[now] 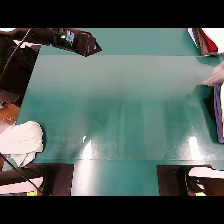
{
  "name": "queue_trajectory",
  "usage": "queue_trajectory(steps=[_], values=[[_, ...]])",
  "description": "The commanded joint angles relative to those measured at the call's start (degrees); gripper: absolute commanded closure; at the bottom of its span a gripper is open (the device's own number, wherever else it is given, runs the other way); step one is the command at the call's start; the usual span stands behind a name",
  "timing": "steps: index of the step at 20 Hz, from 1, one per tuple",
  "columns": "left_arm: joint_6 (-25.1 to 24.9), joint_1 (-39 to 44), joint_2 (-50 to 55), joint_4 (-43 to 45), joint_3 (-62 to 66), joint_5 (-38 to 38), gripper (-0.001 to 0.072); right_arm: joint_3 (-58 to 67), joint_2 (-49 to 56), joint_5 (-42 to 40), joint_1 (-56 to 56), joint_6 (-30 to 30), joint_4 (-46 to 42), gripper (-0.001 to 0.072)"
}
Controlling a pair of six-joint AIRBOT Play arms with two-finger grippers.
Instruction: Fold the shirts.
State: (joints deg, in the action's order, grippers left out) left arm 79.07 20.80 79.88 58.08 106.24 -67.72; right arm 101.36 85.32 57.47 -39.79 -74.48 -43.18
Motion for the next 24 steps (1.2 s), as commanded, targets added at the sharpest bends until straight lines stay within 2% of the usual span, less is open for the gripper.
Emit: queue_trajectory(steps=[1,7,10,14,18,19,21,22,24], values=[[0.00,0.04,0.00,0.24,0.00,0.02,0.0688,3.98,-2.49,1.09,-2.10,-0.02,-0.59,0.0700],[0.00,0.04,0.00,0.24,0.00,-0.22,0.0688,2.47,-6.08,13.31,-6.12,-1.31,-10.97,0.0700],[-0.02,0.04,0.00,0.22,0.00,-0.26,0.0688,-3.43,-10.10,15.43,-8.39,-2.69,-15.47,0.0699],[-0.02,0.04,0.00,0.24,0.00,-0.68,0.0688,-13.14,-15.69,18.25,-11.67,-2.69,-26.34,0.0698],[-0.04,0.04,0.00,0.24,0.00,-0.66,0.0688,-22.62,-20.22,20.57,-17.00,-2.71,-28.98,0.0690],[-0.04,0.04,0.00,0.22,0.00,-0.66,0.0687,-24.81,-21.07,21.09,-18.58,-2.71,-29.00,0.0609],[-0.04,0.04,0.00,0.22,0.00,-0.66,0.0688,-28.39,-22.38,22.03,-21.92,-2.62,-29.00,0.0339],[-0.04,0.04,0.00,0.22,0.00,-0.66,0.0687,-29.81,-22.95,22.23,-23.61,-2.60,-28.87,0.0295],[-0.02,0.04,0.00,0.22,0.00,-0.61,0.0687,-31.06,-23.93,22.58,-25.33,-2.64,-28.57,0.0295]])
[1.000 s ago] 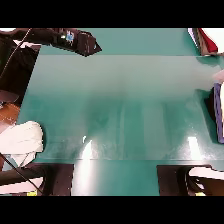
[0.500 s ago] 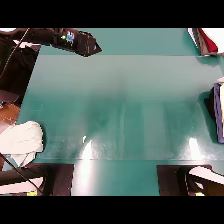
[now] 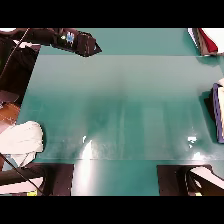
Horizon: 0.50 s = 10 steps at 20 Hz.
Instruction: Fold the shirts.
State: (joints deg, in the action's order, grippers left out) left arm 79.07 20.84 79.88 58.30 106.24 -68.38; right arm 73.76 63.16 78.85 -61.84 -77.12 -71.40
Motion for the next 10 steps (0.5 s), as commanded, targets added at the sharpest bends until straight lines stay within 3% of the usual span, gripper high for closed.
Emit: queue_trajectory(steps=[1,7,8,9,10], values=[[-0.02,0.00,0.00,0.00,0.00,0.22,0.0687,-3.65,-2.43,0.70,-3.30,-0.02,1.01,0.0296],[0.02,0.00,-0.02,-0.04,0.00,0.50,0.0687,-3.63,-6.23,-4.31,9.92,-0.02,23.32,0.0304],[0.02,0.00,-0.02,-0.04,0.00,0.50,0.0687,-3.63,-6.91,-4.72,14.32,0.00,24.46,0.0349],[0.02,0.00,-0.02,-0.04,0.00,0.50,0.0687,-3.63,-7.50,-4.90,18.47,0.02,24.79,0.0572],[0.02,0.00,-0.02,-0.04,0.00,0.50,0.0687,-3.63,-8.11,-5.46,22.84,0.09,24.74,0.0697]])
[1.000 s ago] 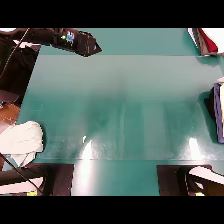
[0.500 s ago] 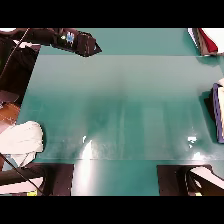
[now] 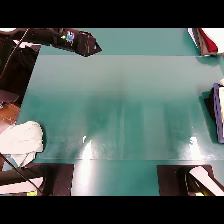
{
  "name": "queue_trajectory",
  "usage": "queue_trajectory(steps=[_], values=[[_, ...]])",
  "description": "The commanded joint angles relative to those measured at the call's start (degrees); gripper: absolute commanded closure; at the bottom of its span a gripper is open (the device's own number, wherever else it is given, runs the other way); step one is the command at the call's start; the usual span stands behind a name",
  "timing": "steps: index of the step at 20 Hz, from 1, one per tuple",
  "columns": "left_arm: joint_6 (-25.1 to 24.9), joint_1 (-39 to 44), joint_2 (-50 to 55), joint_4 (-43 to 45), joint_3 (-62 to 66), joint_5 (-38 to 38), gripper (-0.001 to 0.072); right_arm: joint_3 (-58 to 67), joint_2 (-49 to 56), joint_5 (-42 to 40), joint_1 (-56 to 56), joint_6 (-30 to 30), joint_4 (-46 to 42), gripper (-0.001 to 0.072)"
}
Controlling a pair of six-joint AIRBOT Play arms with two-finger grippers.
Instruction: Fold the shirts.
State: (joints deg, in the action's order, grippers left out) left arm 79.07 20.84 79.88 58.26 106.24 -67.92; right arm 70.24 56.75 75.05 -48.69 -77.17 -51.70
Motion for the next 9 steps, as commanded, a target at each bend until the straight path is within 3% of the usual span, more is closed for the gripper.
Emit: queue_trajectory(steps=[1,9], values=[[0.02,0.00,-0.02,0.00,0.00,0.04,0.0687,-0.11,-2.21,-2.54,13.40,0.13,5.07,0.0698],[0.02,0.00,-0.02,-0.02,0.00,0.04,0.0687,4.72,0.98,-3.82,30.12,0.13,5.07,0.0697]])
